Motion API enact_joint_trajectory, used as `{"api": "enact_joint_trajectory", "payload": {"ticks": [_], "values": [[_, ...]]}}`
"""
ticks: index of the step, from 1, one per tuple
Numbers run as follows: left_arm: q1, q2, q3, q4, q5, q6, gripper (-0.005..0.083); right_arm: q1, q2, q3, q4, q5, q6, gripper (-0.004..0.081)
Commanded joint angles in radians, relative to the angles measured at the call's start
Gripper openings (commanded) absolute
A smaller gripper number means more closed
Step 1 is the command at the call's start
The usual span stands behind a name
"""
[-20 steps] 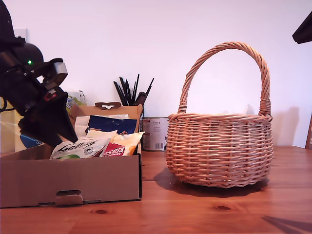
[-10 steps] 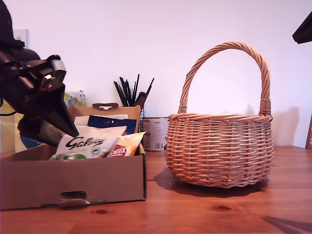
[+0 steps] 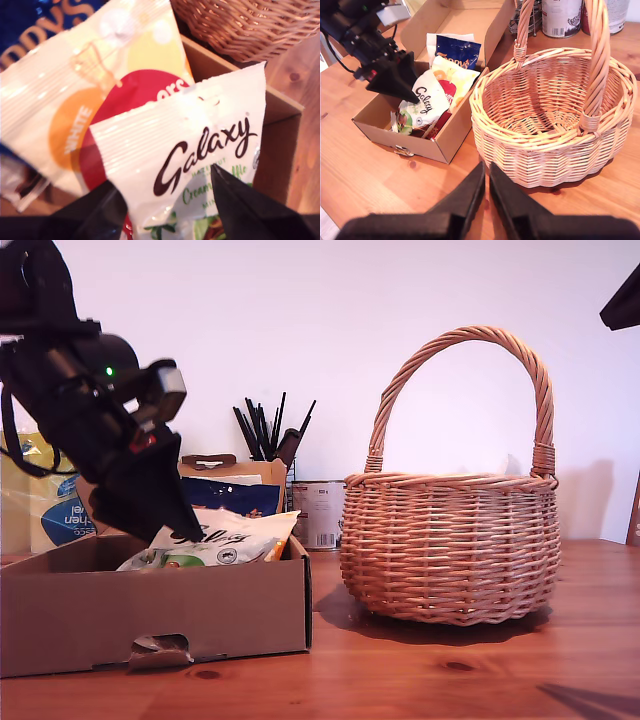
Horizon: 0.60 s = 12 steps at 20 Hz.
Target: Move the bags of Easter eggs from the cardboard box on the left into the woven basket on the right side.
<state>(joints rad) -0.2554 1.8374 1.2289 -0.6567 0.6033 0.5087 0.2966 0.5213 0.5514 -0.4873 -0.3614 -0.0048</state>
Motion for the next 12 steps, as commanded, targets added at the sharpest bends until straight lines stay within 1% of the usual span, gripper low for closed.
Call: {"api": "enact_joint_trajectory", "payload": {"ticks": [1, 3, 4, 8, 12], "values": [[-0.003, 0.039, -0.003, -0.002, 0.004, 0.010, 0.0283, 0.004, 0.000, 0.008, 0.005, -0.007, -0.003, -0.0013], [-0.003, 0.040, -0.003, 0.006, 0.005, 0.016, 0.0072, 0.004, 0.000, 0.010, 0.004, -0.007, -0.003, -0.0013], [-0.003, 0.040, -0.003, 0.011, 0.010, 0.016, -0.0012, 0.004, 0.000, 0.010, 0.004, -0.007, -0.003, -0.0013], [-0.002, 0.040, 0.013, 0.001, 0.032, 0.016, -0.0021, 0.004, 0.000, 0.011, 0.004, -0.006, -0.003, -0.0013], [-0.002, 0.034, 0.132, -0.156, 0.047, 0.016, -0.0021, 0.004, 0.000, 0.011, 0.003, -0.006, -0.003, -0.0013]]}}
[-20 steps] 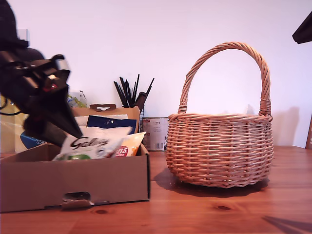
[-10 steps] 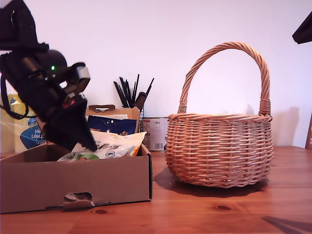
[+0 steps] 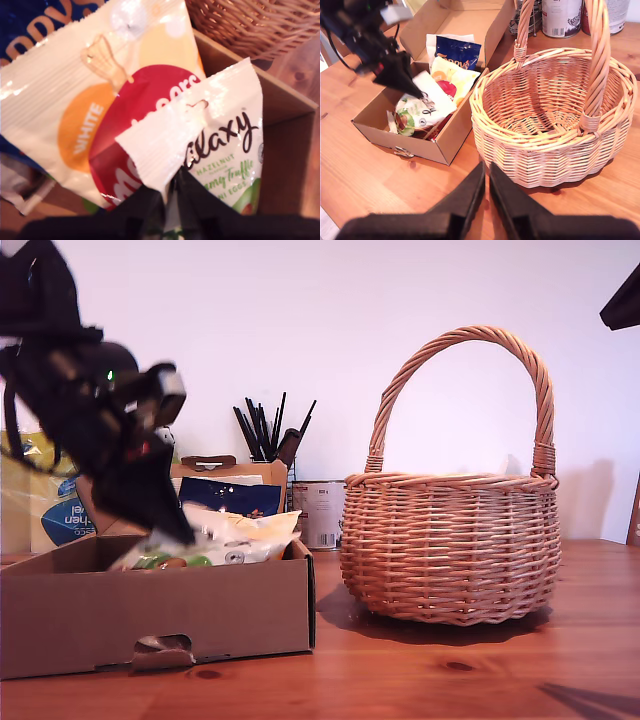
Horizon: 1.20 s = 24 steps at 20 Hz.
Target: Move the bags of Easter eggs from the cardboard box on the left into the woven basket on the right side.
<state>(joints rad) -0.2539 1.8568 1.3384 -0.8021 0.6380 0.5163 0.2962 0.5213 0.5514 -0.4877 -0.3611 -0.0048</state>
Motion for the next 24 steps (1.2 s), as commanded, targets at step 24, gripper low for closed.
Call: {"api": "enact_joint_trajectory", "payload": {"ticks": [24], "values": [[-0.166, 0.006, 0.337, 0.135, 0.336, -0.192, -0.0021, 0.005, 0.000, 0.011, 0.004, -0.006, -0.003, -0.0013]]}}
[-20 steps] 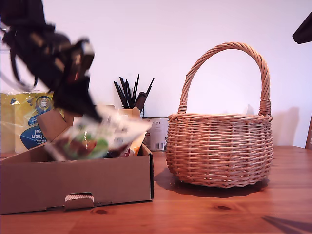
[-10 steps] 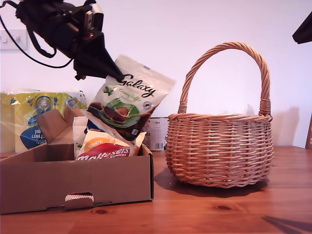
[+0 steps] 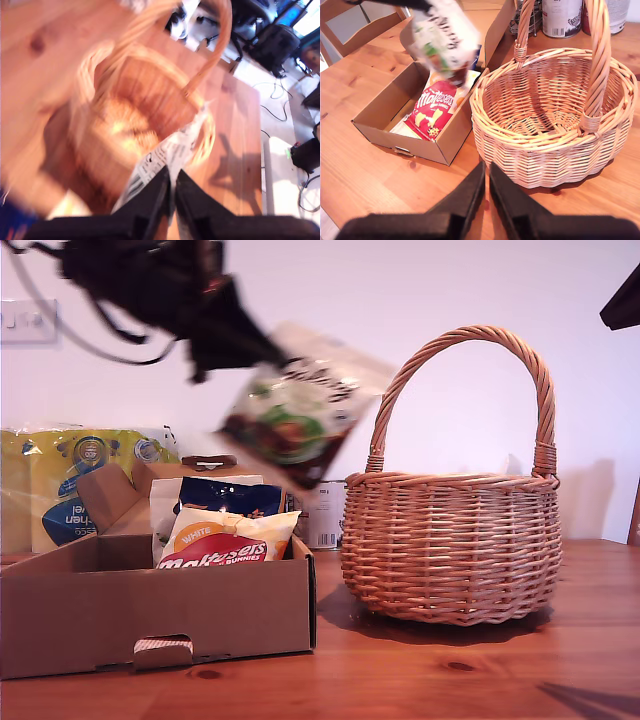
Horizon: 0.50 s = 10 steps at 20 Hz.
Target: Move the bags of Easter eggs from the cardboard box on the left into the woven basket on the right side.
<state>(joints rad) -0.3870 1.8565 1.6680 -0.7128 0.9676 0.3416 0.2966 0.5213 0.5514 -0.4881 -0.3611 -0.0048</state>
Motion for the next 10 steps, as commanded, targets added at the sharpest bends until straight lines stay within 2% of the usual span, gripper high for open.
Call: {"api": "enact_joint_trajectory", "payload": {"ticks": [1, 3, 5, 10], "values": [[-0.063, 0.007, 0.008, 0.126, -0.022, -0.057, -0.0021, 0.004, 0.000, 0.011, 0.005, -0.006, -0.003, -0.0013], [-0.112, 0.007, 0.008, 0.267, -0.091, -0.135, -0.0021, 0.004, 0.000, 0.011, 0.003, -0.006, -0.003, -0.0013], [-0.151, 0.009, 0.008, 0.340, -0.163, -0.179, -0.0021, 0.004, 0.000, 0.011, 0.003, -0.007, -0.003, -0.0013], [-0.233, 0.077, 0.008, 0.341, -0.282, -0.185, -0.0021, 0.004, 0.000, 0.011, 0.003, -0.007, -0.003, -0.0013]]}}
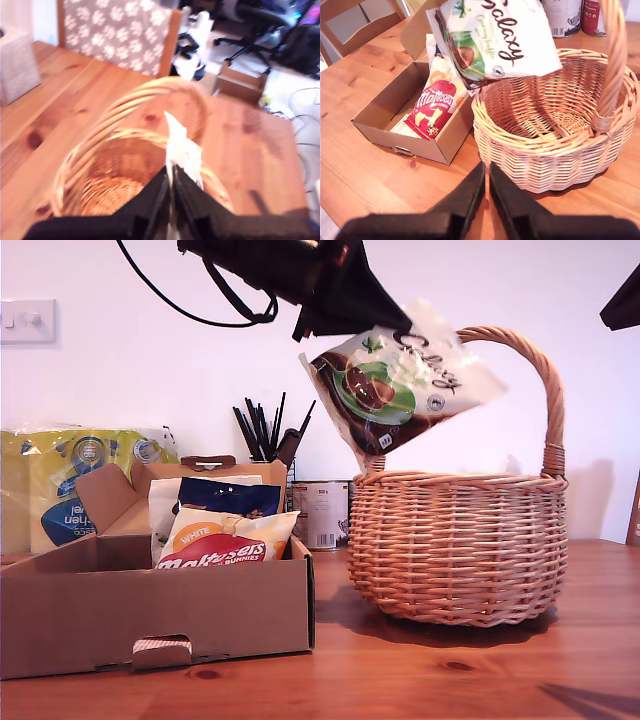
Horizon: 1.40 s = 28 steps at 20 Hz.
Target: Move the bags of Easter eggs from the cardboard box on the left into the woven basket on the right side.
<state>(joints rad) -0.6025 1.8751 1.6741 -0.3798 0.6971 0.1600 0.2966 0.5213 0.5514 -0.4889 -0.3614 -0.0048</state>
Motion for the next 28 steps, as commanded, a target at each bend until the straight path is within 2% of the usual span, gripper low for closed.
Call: {"api": "enact_joint_trajectory", "payload": {"ticks": [1, 6, 11, 13, 16, 18, 25, 28], "values": [[-0.031, 0.079, 0.002, 0.009, -0.038, -0.003, -0.0021, 0.004, 0.000, 0.011, 0.003, -0.006, -0.003, -0.0013], [-0.070, 0.162, 0.002, 0.021, -0.084, -0.003, -0.0021, 0.004, 0.000, 0.011, -0.003, -0.006, -0.003, -0.0013], [-0.074, 0.158, 0.002, 0.047, -0.089, -0.004, -0.0019, 0.004, 0.000, 0.011, -0.011, -0.007, -0.003, -0.0013], [-0.074, 0.158, 0.002, 0.037, -0.089, -0.003, 0.0027, 0.004, 0.000, 0.011, -0.013, -0.007, -0.003, -0.0013], [-0.074, 0.158, 0.002, 0.043, -0.089, -0.003, 0.0224, 0.004, 0.000, 0.012, -0.014, -0.007, -0.003, -0.0013], [-0.074, 0.153, 0.002, 0.044, -0.089, -0.004, 0.0312, 0.004, 0.000, 0.012, -0.018, -0.006, -0.003, -0.0013], [-0.074, 0.067, 0.002, 0.034, -0.110, -0.004, 0.0327, 0.004, 0.000, 0.012, -0.019, -0.007, -0.003, -0.0013], [-0.074, 0.030, 0.002, -0.012, -0.135, -0.003, 0.0326, 0.004, 0.000, 0.012, -0.019, -0.007, -0.003, -0.0013]]}}
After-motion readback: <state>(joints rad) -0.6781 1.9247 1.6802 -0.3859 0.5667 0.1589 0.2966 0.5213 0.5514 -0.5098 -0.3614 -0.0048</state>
